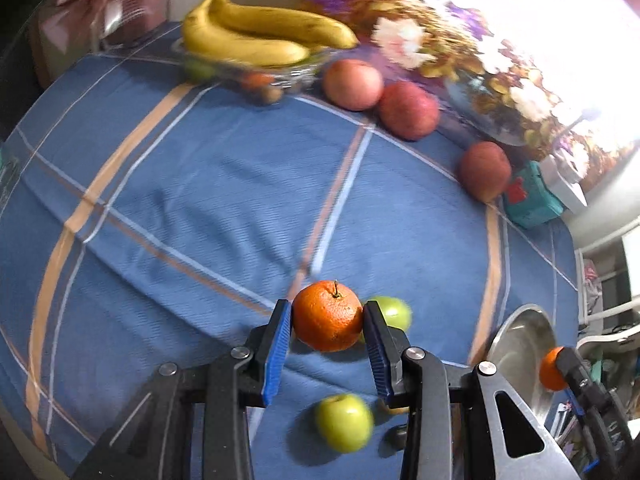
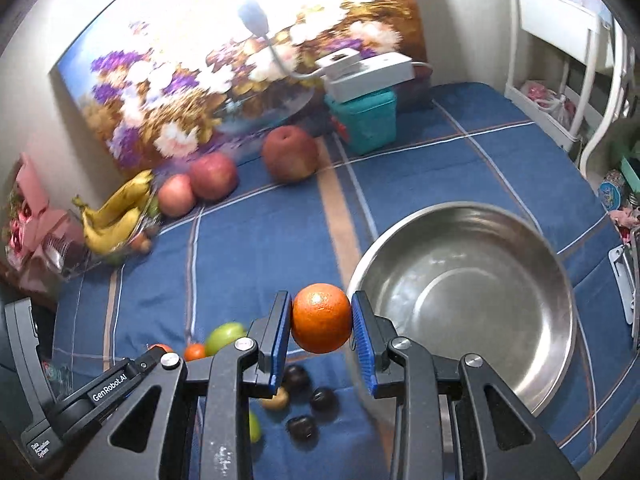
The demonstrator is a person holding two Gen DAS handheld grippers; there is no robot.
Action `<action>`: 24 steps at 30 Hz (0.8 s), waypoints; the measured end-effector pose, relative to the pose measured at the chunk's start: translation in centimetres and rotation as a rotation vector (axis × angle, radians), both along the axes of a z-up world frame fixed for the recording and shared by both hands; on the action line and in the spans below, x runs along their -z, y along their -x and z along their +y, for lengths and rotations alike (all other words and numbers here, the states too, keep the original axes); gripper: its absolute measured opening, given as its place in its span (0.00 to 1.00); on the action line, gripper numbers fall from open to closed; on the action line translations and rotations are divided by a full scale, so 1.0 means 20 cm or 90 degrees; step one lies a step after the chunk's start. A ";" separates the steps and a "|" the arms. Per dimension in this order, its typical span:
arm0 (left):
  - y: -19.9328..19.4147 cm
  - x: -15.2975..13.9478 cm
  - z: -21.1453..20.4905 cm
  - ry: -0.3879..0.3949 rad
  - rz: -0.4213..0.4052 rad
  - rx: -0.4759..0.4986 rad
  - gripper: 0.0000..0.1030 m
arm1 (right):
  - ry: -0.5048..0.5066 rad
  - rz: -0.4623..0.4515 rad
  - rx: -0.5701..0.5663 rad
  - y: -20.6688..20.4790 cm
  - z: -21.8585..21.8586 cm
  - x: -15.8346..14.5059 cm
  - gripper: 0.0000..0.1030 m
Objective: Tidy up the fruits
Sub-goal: 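Carry both oranges over the steel plate and open both tools to drop them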
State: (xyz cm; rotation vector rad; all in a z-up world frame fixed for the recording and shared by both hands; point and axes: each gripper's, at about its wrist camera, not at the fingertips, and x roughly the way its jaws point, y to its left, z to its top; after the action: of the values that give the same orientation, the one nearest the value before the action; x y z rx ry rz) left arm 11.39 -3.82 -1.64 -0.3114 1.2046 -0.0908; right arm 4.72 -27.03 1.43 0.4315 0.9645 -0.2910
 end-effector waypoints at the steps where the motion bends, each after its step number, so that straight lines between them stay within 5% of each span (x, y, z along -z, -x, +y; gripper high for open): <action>1: 0.00 -0.01 -0.04 0.005 -0.006 0.009 0.38 | 0.006 0.003 0.012 0.01 -0.04 0.00 0.31; 15: 0.17 -0.08 -0.83 0.014 -0.114 0.297 0.38 | 0.032 0.073 0.241 0.35 -0.58 0.10 0.31; 24: 0.23 0.08 -1.03 -0.023 -0.090 0.364 0.38 | 0.013 0.107 0.275 0.42 -0.66 0.20 0.31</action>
State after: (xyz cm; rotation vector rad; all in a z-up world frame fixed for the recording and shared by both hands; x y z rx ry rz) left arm 6.83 -24.47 -3.30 0.0785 1.1230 -0.5759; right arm -3.76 -40.29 -2.57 0.6028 1.0254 -0.7363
